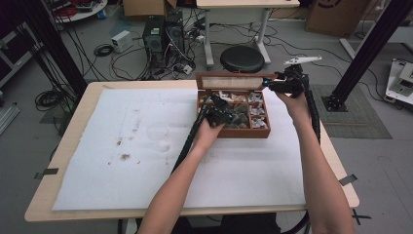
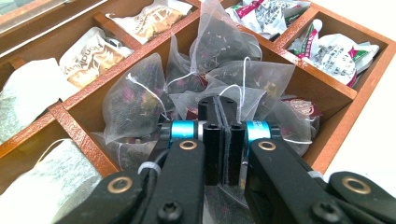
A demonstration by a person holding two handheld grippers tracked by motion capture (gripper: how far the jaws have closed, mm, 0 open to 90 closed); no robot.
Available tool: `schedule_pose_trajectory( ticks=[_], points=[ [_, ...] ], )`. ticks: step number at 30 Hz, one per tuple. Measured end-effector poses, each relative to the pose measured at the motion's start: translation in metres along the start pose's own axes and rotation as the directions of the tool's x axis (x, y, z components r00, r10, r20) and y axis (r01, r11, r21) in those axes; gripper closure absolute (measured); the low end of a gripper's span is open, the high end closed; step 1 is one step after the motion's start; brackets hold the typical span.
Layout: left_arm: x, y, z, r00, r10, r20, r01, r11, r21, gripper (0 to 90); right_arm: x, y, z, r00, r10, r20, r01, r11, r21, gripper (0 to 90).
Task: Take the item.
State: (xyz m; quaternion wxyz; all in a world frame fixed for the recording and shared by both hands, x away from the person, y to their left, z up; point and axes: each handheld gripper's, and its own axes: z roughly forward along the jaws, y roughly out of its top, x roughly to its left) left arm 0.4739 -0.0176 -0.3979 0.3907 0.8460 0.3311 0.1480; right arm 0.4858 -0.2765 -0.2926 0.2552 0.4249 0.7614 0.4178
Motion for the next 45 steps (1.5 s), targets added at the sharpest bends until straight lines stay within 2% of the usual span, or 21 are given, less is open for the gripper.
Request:
schedule_pose_trajectory(
  ticks=[5,6,8,11,13,15,18,21,28,33,37,45],
  points=[
    [-0.003,0.001,-0.002,0.9998,0.006,0.02,-0.005,0.9997,-0.022,89.1,0.0,0.0,0.0,1.0,0.0,-0.002,0.0,1.0,0.0,42.8],
    [-0.003,0.001,-0.002,0.9997,0.007,0.025,-0.006,0.9994,-0.035,86.6,0.0,0.0,0.0,1.0,-0.001,-0.002,0.001,1.0,0.0,42.8],
    [-0.004,0.002,-0.002,0.9994,0.005,0.035,-0.004,0.9989,-0.047,70.7,0.0,0.0,0.0,1.0,0.001,-0.002,-0.001,1.0,0.0,42.8],
    [-0.006,0.002,0.0,0.9987,0.016,0.048,-0.013,0.9987,-0.048,61.1,0.0,0.0,0.0,1.0,0.0,-0.001,0.0,1.0,-0.001,42.8],
    [-0.007,0.002,0.002,0.999,0.021,0.039,-0.019,0.999,-0.04,59.1,0.0,0.0,0.0,1.0,-0.001,-0.002,0.001,1.0,-0.001,42.8],
    [-0.006,0.001,0.004,0.9991,0.024,0.034,-0.023,0.9992,-0.032,59.1,0.0,0.0,0.0,1.0,-0.001,0.0,0.001,1.0,0.0,42.8],
    [-0.008,0.002,0.007,0.9991,0.042,0.001,-0.042,0.999,-0.015,61.7,0.0,0.0,0.0,1.0,-0.001,-0.001,0.001,1.0,-0.002,42.9],
    [-0.009,0.003,0.008,0.9975,0.064,-0.029,-0.064,0.998,0.0,68.6,0.0,0.0,0.0,1.0,-0.002,-0.001,0.002,1.0,-0.002,42.8],
    [-0.007,0.002,0.009,0.9981,0.057,-0.025,-0.057,0.9984,0.006,87.3,0.0,0.0,0.0,1.0,-0.002,-0.002,0.002,1.0,-0.001,42.8],
    [-0.005,0.002,0.007,0.9985,0.051,-0.018,-0.051,0.9987,0.0,89.3,0.0,0.0,0.0,1.0,0.0,-0.002,0.0,1.0,-0.001,42.8],
    [-0.003,0.004,-0.001,0.9996,0.028,-0.003,-0.028,0.9987,-0.041,89.5,0.0,0.0,0.0,1.0,-0.002,-0.002,0.002,1.0,-0.002,42.9],
    [0.001,0.005,-0.014,0.9995,0.028,0.014,-0.026,0.9957,-0.089,89.5,0.0,0.0,0.0,1.0,-0.003,0.0,0.003,1.0,-0.003,42.8]
  ],
)
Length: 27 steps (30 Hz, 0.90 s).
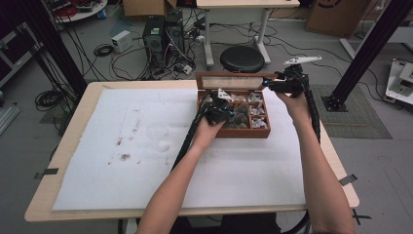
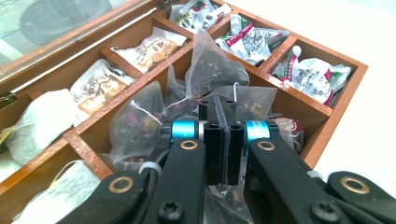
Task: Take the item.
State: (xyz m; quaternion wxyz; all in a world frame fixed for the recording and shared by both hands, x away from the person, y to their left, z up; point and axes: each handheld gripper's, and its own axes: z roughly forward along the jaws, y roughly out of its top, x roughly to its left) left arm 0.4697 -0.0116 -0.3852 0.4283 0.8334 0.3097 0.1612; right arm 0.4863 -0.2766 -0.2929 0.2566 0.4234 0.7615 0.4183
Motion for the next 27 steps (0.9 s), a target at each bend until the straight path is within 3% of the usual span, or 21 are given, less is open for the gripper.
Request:
schedule_pose_trajectory(
  ticks=[12,20,27],
  points=[
    [-0.001,0.005,-0.013,0.9992,0.004,0.039,-0.001,0.9976,-0.07,89.5,0.001,0.0,0.0,1.0,0.002,0.005,-0.002,1.0,0.0,42.7],
    [-0.004,0.011,-0.03,0.9984,0.033,0.046,-0.028,0.9951,-0.095,89.6,0.001,0.0,0.0,1.0,0.002,0.005,-0.002,1.0,-0.001,42.7],
    [-0.001,0.013,-0.05,0.9978,0.024,0.062,-0.017,0.9925,-0.121,89.5,0.002,0.001,0.0,0.9999,0.006,0.011,-0.006,1.0,0.001,42.5]
  ],
)
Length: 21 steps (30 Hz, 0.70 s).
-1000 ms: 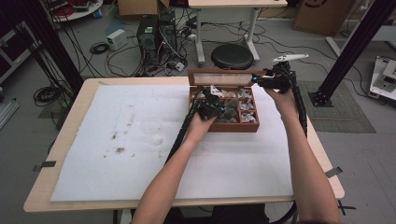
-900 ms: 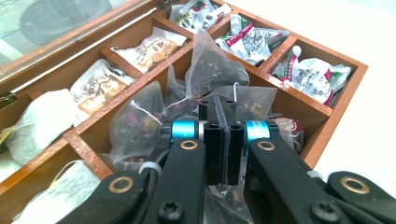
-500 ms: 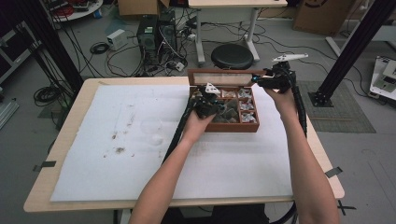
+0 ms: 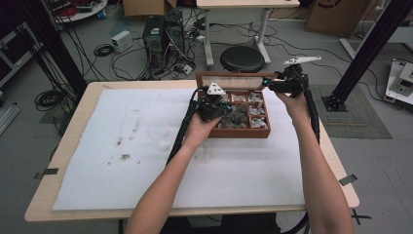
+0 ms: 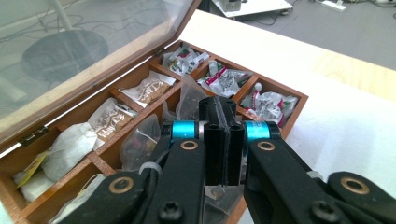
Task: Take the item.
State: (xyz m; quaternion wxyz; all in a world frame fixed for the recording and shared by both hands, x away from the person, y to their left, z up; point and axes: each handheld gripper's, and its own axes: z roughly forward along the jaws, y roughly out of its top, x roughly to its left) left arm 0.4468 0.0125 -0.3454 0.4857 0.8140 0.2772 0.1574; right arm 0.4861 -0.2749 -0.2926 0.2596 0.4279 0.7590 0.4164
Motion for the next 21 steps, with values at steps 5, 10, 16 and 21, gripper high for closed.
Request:
schedule_pose_trajectory(
  ticks=[5,10,16,21],
  points=[
    [0.0,0.002,-0.015,1.0,0.007,0.0,-0.007,0.9999,-0.01,89.5,0.0,0.0,0.0,1.0,0.003,0.003,-0.003,1.0,-0.002,42.5],
    [0.002,0.003,-0.03,0.9999,0.013,0.001,-0.013,0.9998,-0.015,89.6,0.0,0.0,0.001,0.9999,0.01,0.002,-0.01,1.0,-0.005,42.4],
    [0.009,0.002,-0.049,1.0,0.004,0.004,-0.004,0.9996,-0.029,89.6,0.0,0.0,0.001,0.9999,0.012,0.002,-0.012,1.0,-0.005,42.4],
    [0.015,0.001,-0.066,1.0,0.002,0.002,-0.002,0.9991,-0.042,89.6,0.0,0.0,0.001,0.9999,0.012,0.004,-0.012,1.0,-0.004,42.4]
  ],
)
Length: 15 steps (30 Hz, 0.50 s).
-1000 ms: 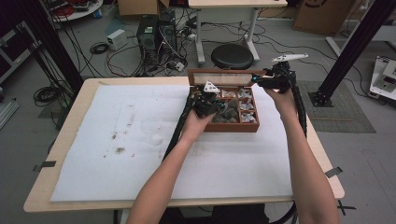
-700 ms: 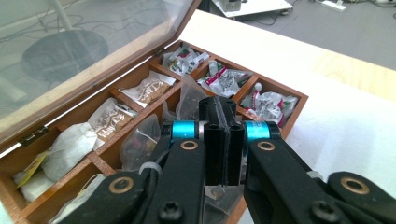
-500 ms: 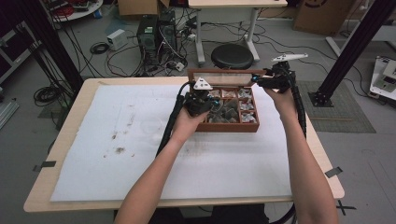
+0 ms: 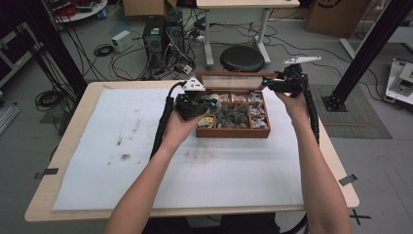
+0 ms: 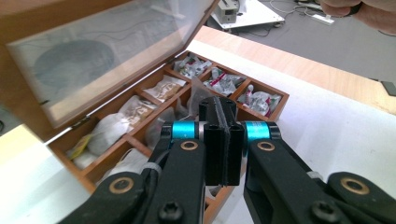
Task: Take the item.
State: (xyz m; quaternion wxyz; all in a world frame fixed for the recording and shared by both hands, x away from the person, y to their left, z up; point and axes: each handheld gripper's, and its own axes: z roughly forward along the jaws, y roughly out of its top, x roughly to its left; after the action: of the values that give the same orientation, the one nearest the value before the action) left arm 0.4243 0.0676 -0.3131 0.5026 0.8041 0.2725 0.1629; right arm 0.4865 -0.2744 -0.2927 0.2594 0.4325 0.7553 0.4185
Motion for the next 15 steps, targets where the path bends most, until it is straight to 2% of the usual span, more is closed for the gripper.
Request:
schedule_pose_trajectory(
  ticks=[6,15],
  points=[
    [0.008,-0.001,-0.023,0.9999,-0.013,-0.008,0.013,0.9995,-0.027,89.5,0.0,0.0,0.0,1.0,-0.005,0.004,0.005,1.0,0.002,42.5],
    [0.021,-0.008,-0.056,0.9987,-0.023,-0.046,0.021,0.9992,-0.033,89.6,0.001,0.001,0.0,1.0,-0.004,0.007,0.004,1.0,0.001,42.4]
  ],
)
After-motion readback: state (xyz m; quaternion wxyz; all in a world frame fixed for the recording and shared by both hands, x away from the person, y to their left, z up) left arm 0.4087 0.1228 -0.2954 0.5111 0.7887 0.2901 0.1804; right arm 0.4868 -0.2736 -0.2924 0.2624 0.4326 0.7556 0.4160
